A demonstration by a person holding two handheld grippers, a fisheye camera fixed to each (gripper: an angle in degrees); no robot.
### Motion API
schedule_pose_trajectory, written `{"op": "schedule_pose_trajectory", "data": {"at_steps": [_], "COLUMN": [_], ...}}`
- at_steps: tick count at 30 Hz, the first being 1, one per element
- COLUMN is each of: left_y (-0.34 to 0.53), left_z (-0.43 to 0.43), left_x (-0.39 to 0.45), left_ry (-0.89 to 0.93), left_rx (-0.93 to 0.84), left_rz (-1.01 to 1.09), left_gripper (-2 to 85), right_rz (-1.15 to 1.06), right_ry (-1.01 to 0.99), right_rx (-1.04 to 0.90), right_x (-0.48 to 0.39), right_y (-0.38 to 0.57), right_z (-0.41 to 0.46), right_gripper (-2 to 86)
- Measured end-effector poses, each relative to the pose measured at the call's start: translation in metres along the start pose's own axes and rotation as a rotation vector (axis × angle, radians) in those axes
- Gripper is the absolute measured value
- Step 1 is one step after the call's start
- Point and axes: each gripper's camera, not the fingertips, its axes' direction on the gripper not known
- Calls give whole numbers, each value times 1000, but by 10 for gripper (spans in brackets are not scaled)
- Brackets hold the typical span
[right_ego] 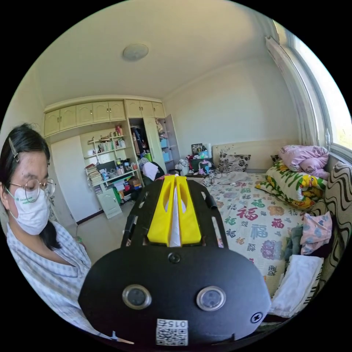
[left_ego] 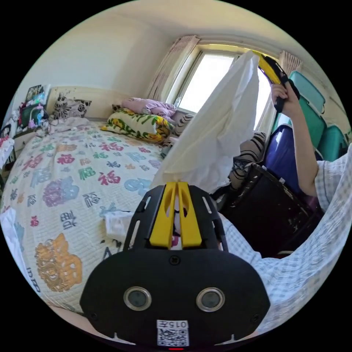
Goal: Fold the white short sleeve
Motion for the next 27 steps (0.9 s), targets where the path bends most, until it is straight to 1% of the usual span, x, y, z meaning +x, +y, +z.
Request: {"op": "schedule_pose_trajectory", "data": {"at_steps": [1, 4, 6, 8, 10, 13, 18, 20, 22, 25, 27], "left_y": [-6, -37, -62, -86, -115, -146, -171, -171, -170, -170, -176], "left_z": [-13, -52, -80, -106, -139, -182, -249, -270, -290, -301, -302], "left_x": [-4, -31, -47, -50, -44, -30, 5, 16, 23, 3, -25], "left_ry": [-73, -178, -225, -282, -342, -394, -453, -494, -570, -662, -658], "left_rx": [17, 53, 91, 147, 208, 267, 342, 364, 361, 309, 266], "left_rz": [37, 59, 57, 105, 175, 264, 397, 442, 470, 425, 343], "left_gripper": [-6, -8, -8, -8, -8, -7, -6, -5, -5, -5, -4], "right_rz": [5, 49, 95, 117, 121, 126, 75, 56, 44, 20, 9], "right_ry": [48, 154, 159, 163, 213, 216, 204, 178, 95, 8, -50], "right_rx": [-13, -33, -30, -26, -20, -3, 38, 50, 29, -66, -138], "right_x": [9, 36, 53, 65, 77, 88, 93, 94, 98, 102, 106], "right_y": [1, 2, 4, 5, 5, 1, -4, -3, 1, 15, 27], "right_z": [-4, -15, -21, -25, -26, -30, -37, -38, -29, 1, 26], "right_gripper": [-10, -10, -10, -10, -10, -10, -10, -10, -10, -10, -10]}}
